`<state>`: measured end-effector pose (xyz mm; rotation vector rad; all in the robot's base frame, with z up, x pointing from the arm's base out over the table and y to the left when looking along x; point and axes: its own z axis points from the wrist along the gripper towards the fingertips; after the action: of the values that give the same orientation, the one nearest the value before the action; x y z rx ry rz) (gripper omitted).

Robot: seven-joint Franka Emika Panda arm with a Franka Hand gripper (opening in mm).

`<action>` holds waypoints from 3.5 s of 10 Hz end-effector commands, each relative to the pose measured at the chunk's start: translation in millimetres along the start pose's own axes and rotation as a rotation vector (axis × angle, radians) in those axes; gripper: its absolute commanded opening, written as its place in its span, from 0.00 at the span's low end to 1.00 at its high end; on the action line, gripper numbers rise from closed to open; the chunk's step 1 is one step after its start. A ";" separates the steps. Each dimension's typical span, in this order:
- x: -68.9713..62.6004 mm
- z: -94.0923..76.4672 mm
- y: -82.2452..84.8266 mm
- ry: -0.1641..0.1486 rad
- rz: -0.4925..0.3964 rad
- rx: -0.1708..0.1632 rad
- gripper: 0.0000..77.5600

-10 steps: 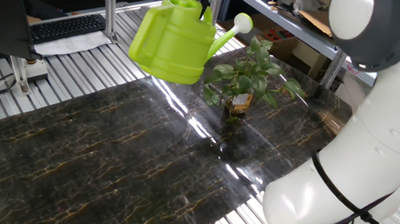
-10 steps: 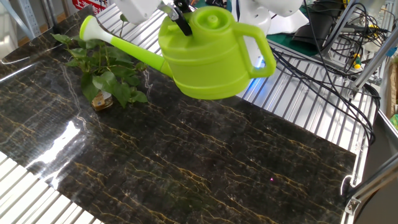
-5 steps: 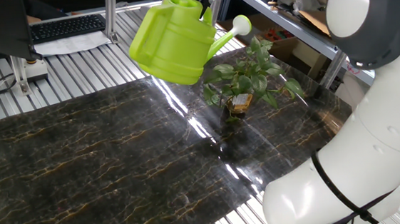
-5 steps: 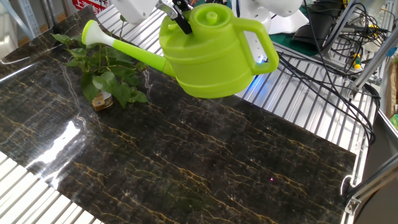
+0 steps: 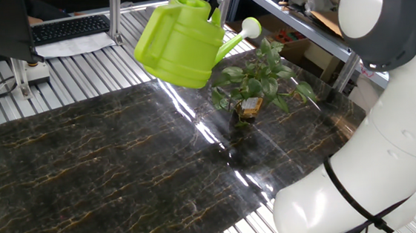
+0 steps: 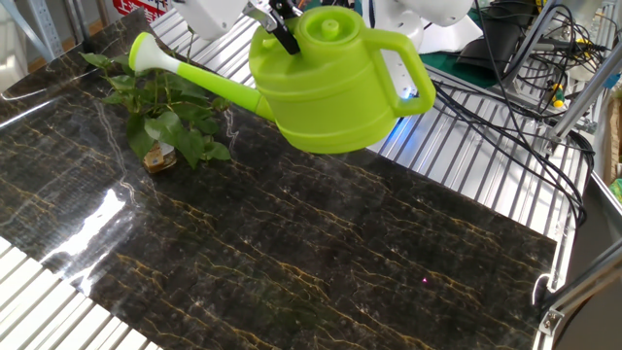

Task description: Water the plant

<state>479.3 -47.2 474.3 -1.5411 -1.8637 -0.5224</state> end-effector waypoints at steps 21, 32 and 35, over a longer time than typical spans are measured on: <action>-17.1 -36.9 3.0 0.094 0.068 -0.085 0.01; -32.6 -59.0 -3.8 0.225 0.120 -0.077 0.01; -34.8 -72.1 -3.7 0.189 0.112 -0.059 0.01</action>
<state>495.0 -118.6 496.6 -1.5639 -1.6090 -0.6609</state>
